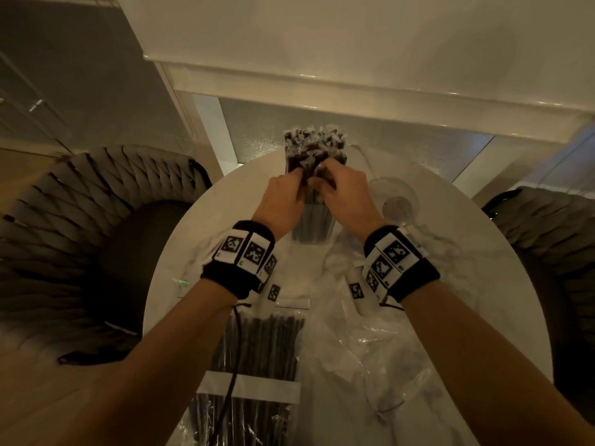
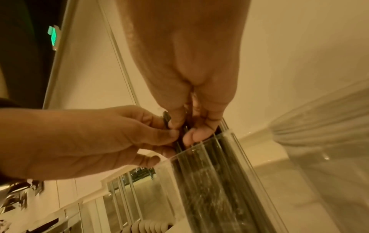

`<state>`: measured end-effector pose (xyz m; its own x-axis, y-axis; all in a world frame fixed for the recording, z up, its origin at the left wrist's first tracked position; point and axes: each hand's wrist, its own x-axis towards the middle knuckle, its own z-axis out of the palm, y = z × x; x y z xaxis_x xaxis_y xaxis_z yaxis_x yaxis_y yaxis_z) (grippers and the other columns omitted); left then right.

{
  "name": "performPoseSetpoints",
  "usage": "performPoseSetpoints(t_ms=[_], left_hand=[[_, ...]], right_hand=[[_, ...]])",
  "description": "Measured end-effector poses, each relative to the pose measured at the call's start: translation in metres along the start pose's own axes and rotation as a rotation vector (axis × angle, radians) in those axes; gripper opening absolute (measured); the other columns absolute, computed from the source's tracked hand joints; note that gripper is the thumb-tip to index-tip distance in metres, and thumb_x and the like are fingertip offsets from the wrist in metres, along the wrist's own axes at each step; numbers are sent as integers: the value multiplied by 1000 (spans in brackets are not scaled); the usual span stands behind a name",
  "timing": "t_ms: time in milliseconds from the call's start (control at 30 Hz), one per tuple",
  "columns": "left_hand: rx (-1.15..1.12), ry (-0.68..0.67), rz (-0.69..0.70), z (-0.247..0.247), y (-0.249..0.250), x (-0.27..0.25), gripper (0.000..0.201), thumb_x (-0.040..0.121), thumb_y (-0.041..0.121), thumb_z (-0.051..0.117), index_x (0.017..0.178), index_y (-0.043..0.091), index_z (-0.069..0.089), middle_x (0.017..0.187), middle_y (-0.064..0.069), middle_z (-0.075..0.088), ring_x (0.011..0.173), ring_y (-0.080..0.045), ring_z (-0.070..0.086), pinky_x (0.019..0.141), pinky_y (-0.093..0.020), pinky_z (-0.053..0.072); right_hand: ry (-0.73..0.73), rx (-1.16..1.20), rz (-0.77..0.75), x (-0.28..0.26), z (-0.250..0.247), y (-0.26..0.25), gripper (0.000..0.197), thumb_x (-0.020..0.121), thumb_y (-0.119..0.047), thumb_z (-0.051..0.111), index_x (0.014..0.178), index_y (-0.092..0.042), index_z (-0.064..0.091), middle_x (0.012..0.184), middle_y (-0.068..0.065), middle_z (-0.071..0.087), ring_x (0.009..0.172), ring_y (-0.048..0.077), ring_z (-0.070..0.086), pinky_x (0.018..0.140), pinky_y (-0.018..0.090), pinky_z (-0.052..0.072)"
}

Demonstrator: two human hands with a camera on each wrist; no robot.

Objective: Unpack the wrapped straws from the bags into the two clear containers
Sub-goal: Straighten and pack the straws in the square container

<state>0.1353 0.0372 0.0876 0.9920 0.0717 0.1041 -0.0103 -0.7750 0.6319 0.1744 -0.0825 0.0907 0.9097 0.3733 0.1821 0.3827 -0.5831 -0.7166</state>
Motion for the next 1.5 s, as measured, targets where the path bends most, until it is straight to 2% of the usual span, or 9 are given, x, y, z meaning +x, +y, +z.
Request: performPoseSetpoints(t_ms=[67, 233, 333, 500, 667, 833, 1000, 1333, 1500], left_hand=[[33, 1, 1, -1, -2, -5, 24, 95, 4, 44, 118, -2, 49, 104, -26, 65, 91, -40, 62, 67, -33, 43], [162, -36, -10, -9, -8, 1, 28, 94, 6, 42, 122, 3, 38, 102, -22, 61, 90, -40, 58, 75, -43, 43], [326, -100, -51, -4, -2, 4, 30, 96, 6, 40, 126, 4, 39, 109, -19, 60, 101, -38, 54, 81, -41, 35], [371, 87, -34, 5, -4, 0, 21, 96, 23, 47, 106, 6, 55, 99, -18, 65, 95, -34, 54, 79, -39, 34], [400, 195, -74, 12, -7, -6, 20, 91, 28, 53, 91, 8, 60, 86, -15, 69, 92, -32, 54, 79, -38, 32], [466, 238, -68, 12, -10, -10, 21, 90, 32, 53, 89, 14, 63, 85, -9, 69, 88, -29, 53, 76, -37, 28], [459, 248, -70, 8, -13, -18, 25, 92, 33, 48, 94, 17, 67, 88, -5, 68, 88, -28, 55, 80, -38, 30], [350, 140, -48, -3, -5, -30, 18, 93, 25, 48, 96, 22, 65, 93, 0, 67, 91, -23, 60, 91, -40, 33], [265, 91, 0, -16, 4, -42, 15, 92, 27, 51, 98, 26, 65, 94, 5, 68, 89, -18, 62, 91, -39, 37]], right_hand=[[8, -6, -16, 0, -3, 1, 19, 91, -13, 57, 98, 4, 62, 92, 19, 69, 82, 28, 62, 63, 17, 37], [-33, -61, -27, 18, -22, -2, 19, 92, -14, 56, 95, 4, 61, 81, 7, 55, 75, 15, 49, 54, 11, 33], [-90, -49, 37, 16, -12, 4, 18, 89, -12, 59, 96, 4, 63, 86, 12, 62, 78, 15, 52, 54, 17, 31], [-74, 149, 192, 6, 0, 10, 14, 87, -5, 60, 97, 6, 62, 91, 19, 67, 63, 19, 59, 55, 18, 53], [20, 174, 218, -2, 1, 12, 3, 86, 0, 59, 87, 0, 57, 91, 23, 67, 78, 33, 69, 58, 31, 57], [160, 89, 205, 0, 4, 12, 31, 77, -5, 71, 70, -15, 43, 91, 14, 55, 78, 36, 63, 65, 45, 57], [194, -32, 149, -5, 1, 18, 20, 78, -9, 71, 88, 1, 56, 91, 6, 42, 76, 21, 46, 63, 3, 38], [125, -53, 190, -16, -10, 23, 38, 75, -21, 76, 96, -1, 52, 93, 5, 44, 80, 17, 41, 60, 18, 22], [100, -72, 146, -31, -30, 6, 25, 81, -18, 69, 98, -6, 54, 97, 6, 50, 85, 20, 50, 69, 23, 34]])
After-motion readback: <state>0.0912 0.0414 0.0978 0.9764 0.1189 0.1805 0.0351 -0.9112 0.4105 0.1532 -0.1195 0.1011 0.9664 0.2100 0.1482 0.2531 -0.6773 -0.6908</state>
